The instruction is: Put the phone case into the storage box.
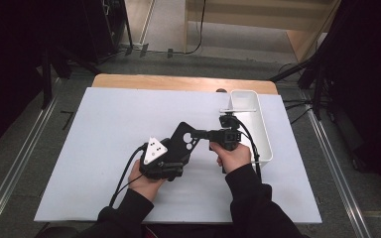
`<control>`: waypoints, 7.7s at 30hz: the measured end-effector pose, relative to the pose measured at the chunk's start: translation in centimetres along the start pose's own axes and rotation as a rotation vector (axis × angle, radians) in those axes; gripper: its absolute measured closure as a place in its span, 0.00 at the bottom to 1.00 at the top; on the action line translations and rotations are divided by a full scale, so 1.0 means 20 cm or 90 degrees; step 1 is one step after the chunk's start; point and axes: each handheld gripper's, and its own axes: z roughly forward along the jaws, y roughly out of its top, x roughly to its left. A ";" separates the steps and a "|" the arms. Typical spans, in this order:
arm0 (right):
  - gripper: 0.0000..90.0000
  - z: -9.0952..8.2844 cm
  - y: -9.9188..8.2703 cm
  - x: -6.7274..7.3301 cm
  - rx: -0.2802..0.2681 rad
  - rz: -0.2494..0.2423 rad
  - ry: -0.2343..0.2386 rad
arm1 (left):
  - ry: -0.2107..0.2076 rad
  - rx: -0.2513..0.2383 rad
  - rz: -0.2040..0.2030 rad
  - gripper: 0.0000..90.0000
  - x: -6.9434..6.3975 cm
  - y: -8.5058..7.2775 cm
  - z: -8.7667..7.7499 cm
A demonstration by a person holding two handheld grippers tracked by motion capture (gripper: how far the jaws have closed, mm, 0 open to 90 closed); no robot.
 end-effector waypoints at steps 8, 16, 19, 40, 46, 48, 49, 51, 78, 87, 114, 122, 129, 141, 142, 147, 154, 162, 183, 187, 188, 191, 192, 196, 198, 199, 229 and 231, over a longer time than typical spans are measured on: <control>0.83 -0.03 0.01 0.03 -0.007 -0.030 -0.023 | -0.053 0.048 -0.040 0.05 0.00 0.06 -0.01; 0.83 -0.08 0.02 0.02 -0.028 -0.045 -0.038 | -0.090 0.079 -0.050 0.05 0.01 0.08 -0.02; 0.83 -0.11 0.03 0.02 -0.036 -0.056 -0.050 | -0.093 0.098 -0.050 0.05 0.04 0.07 -0.02; 0.83 -0.26 0.06 0.02 -0.078 -0.174 -0.087 | -0.168 0.213 -0.093 0.18 0.17 0.10 -0.04; 0.83 -0.29 0.06 0.03 -0.071 -0.201 -0.082 | -0.196 0.231 -0.101 0.26 0.21 0.12 -0.06; 0.83 -0.29 0.06 0.03 -0.072 -0.215 -0.076 | -0.210 0.235 -0.101 0.29 0.21 0.12 -0.06; 0.83 -0.30 0.06 0.03 -0.070 -0.223 -0.074 | -0.213 0.238 -0.101 0.29 0.22 0.12 -0.06; 0.83 -0.31 0.06 0.03 -0.068 -0.243 -0.069 | -0.226 0.258 -0.106 0.29 0.23 0.13 -0.07; 0.83 -0.31 0.08 0.05 0.012 -0.373 0.008 | -0.299 0.286 -0.039 0.33 0.27 0.25 -0.14; 0.83 -0.29 0.09 0.06 0.039 -0.411 0.045 | -0.309 0.284 -0.009 0.33 0.29 0.30 -0.15; 0.83 -0.20 0.14 0.14 0.099 -0.477 0.119 | -0.353 0.284 0.028 0.33 0.33 0.48 -0.14; 0.83 -0.16 0.16 0.14 0.125 -0.477 0.136 | -0.370 0.282 0.041 0.33 0.34 0.51 -0.12; 0.83 -0.13 0.16 0.16 0.142 -0.485 0.153 | -0.379 0.273 0.058 0.33 0.35 0.54 -0.10; 0.83 -0.07 0.15 0.19 0.178 -0.503 0.173 | -0.390 0.290 0.090 0.44 0.33 0.55 -0.08; 0.83 -0.06 0.15 0.19 0.181 -0.508 0.177 | -0.393 0.297 0.093 0.47 0.32 0.54 -0.08; 0.83 -0.03 0.15 0.20 0.192 -0.515 0.190 | -0.391 0.334 0.107 0.57 0.29 0.52 -0.06; 0.83 0.00 0.12 0.22 0.210 -0.525 0.206 | -0.410 0.375 0.104 0.75 0.26 0.51 -0.05; 0.83 0.01 0.12 0.21 0.219 -0.519 0.223 | -0.436 0.398 0.104 0.87 0.25 0.50 -0.05; 0.66 -0.08 0.15 0.22 0.195 -0.460 0.223 | -0.435 0.400 0.071 0.88 0.27 0.55 -0.09; 0.58 -0.15 0.16 0.24 0.159 -0.454 0.201 | -0.422 0.403 0.068 0.88 0.27 0.56 -0.11; 0.57 -0.16 0.16 0.24 0.152 -0.446 0.193 | -0.418 0.403 0.065 0.88 0.27 0.56 -0.11; 0.51 -0.20 0.16 0.24 0.127 -0.421 0.163 | -0.400 0.417 0.048 0.88 0.28 0.57 -0.11; 0.51 -0.21 0.16 0.24 0.122 -0.405 0.144 | -0.398 0.415 0.044 0.88 0.28 0.57 -0.12; 0.47 -0.22 0.15 0.24 0.107 -0.376 0.102 | -0.392 0.412 0.038 0.88 0.29 0.58 -0.12; 0.44 -0.23 0.14 0.24 0.097 -0.369 0.077 | -0.384 0.411 0.033 0.88 0.29 0.58 -0.13; 0.43 -0.23 0.14 0.24 0.092 -0.364 0.066 | -0.380 0.411 0.031 0.88 0.30 0.58 -0.13; 0.00 -0.11 -0.07 0.11 -0.028 -0.343 -0.089 | -0.280 0.397 -0.038 0.87 0.36 0.62 -0.18; 0.00 -0.10 -0.08 0.10 -0.032 -0.344 -0.097 | -0.278 0.398 -0.037 0.87 0.37 0.62 -0.18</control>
